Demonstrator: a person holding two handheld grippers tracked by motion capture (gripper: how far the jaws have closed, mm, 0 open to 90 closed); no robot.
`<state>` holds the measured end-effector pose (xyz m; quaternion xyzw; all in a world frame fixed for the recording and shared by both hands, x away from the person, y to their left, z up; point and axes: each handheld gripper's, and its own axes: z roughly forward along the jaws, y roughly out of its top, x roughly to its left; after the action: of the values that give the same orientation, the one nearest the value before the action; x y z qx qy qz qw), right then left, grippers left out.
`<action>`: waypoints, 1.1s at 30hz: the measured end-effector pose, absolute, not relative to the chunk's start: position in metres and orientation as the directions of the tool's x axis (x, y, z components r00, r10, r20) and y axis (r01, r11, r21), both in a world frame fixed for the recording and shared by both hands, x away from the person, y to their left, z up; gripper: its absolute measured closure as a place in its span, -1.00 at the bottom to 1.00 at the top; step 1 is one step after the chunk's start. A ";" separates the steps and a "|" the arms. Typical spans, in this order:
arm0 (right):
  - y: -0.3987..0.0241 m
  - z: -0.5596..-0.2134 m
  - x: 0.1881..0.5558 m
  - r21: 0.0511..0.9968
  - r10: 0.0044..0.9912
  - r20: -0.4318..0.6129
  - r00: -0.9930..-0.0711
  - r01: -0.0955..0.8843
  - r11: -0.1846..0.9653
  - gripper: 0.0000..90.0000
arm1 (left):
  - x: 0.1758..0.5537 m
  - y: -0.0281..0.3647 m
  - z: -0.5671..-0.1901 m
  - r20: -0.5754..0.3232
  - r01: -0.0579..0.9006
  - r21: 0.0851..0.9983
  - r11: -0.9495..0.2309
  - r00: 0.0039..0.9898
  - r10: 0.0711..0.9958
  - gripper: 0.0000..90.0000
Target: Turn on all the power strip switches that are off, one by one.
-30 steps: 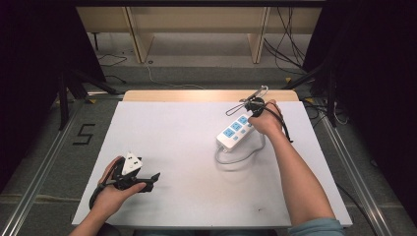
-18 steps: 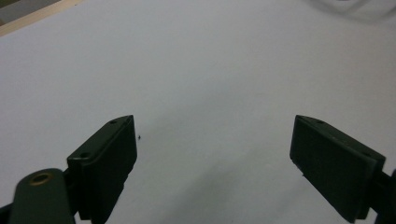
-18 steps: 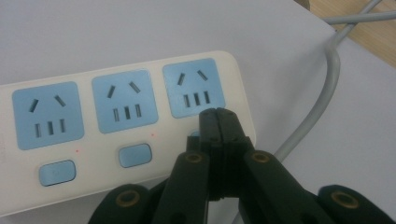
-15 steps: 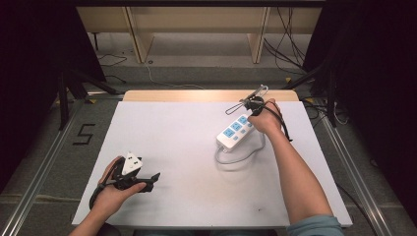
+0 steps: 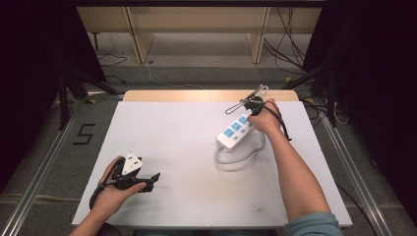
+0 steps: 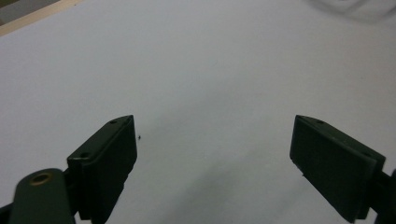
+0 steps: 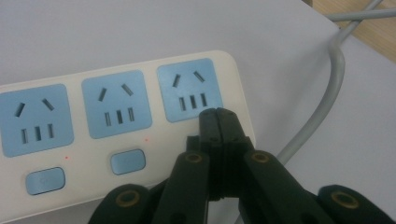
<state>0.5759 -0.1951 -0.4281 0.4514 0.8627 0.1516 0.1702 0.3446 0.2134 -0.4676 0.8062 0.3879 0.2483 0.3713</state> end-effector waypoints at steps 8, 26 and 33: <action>-0.194 -0.428 0.576 0.411 0.831 -0.150 -0.535 0.731 0.545 1.00 | 0.345 0.213 -0.468 0.113 0.440 0.792 -0.423 0.576 0.809 -0.68; -0.194 -0.430 0.578 0.404 0.835 -0.139 -0.533 0.739 0.539 1.00 | 0.345 0.213 -0.468 0.113 0.440 0.791 -0.425 0.578 0.809 -0.68; -0.195 -0.431 0.578 0.403 0.838 -0.141 -0.526 0.743 0.534 1.00 | 0.345 0.213 -0.468 0.113 0.439 0.791 -0.426 0.579 0.807 -0.68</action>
<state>0.5779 -0.1946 -0.4306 0.4593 0.8610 0.1481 0.1608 0.3450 0.2130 -0.4677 0.8074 0.3860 0.2477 0.3712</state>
